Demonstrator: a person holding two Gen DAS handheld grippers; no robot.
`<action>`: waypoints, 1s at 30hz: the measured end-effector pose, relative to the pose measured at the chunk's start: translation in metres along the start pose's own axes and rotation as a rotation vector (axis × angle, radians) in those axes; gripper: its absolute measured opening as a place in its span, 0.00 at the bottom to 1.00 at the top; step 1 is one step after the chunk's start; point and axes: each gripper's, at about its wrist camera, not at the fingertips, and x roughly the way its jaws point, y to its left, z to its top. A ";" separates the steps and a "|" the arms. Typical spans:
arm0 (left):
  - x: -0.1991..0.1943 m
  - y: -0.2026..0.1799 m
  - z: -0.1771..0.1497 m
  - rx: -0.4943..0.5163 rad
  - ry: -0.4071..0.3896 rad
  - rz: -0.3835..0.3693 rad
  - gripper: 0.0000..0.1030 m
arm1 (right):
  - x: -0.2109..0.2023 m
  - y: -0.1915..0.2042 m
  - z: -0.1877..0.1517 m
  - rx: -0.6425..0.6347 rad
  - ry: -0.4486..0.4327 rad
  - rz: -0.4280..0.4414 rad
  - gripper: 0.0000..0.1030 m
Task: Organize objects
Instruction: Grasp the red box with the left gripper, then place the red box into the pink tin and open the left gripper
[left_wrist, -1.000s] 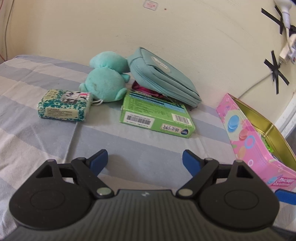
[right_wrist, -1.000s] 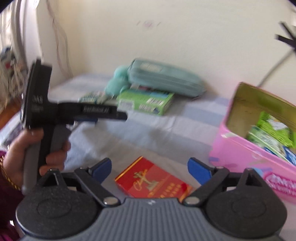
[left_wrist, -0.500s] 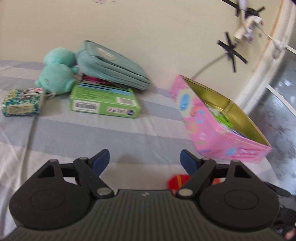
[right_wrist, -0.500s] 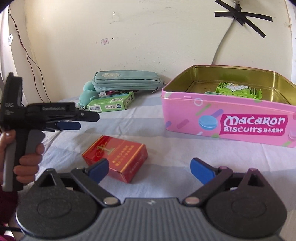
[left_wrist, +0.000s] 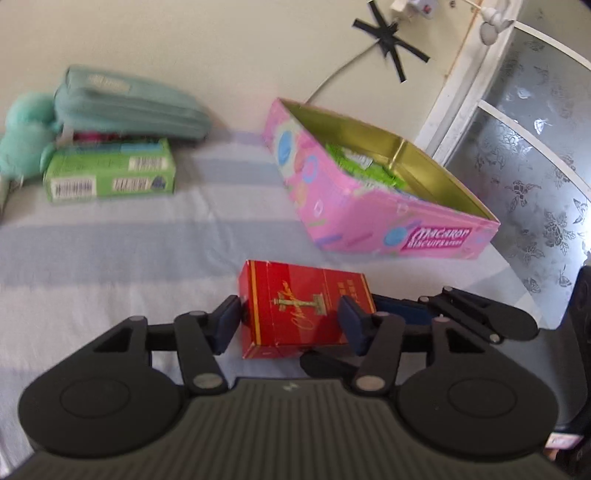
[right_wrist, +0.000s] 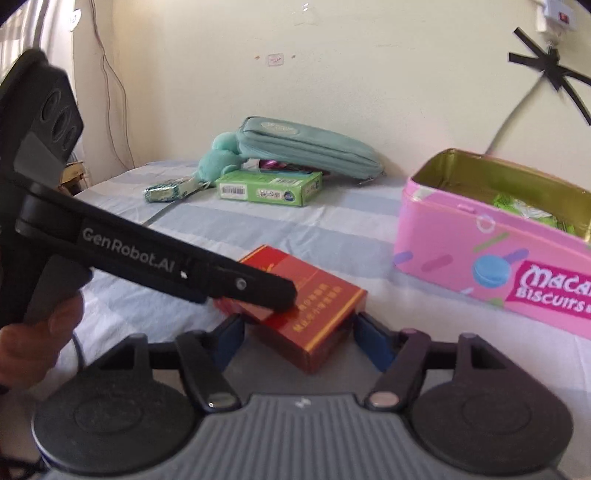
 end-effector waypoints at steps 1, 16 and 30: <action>-0.004 -0.005 0.007 0.008 -0.024 -0.009 0.58 | -0.005 -0.001 0.002 0.002 -0.037 -0.014 0.63; 0.062 -0.070 0.089 0.173 -0.181 -0.067 0.61 | -0.010 -0.095 0.043 0.094 -0.309 -0.219 0.68; 0.058 -0.076 0.079 0.245 -0.203 0.160 0.73 | -0.003 -0.121 0.025 0.218 -0.307 -0.226 0.81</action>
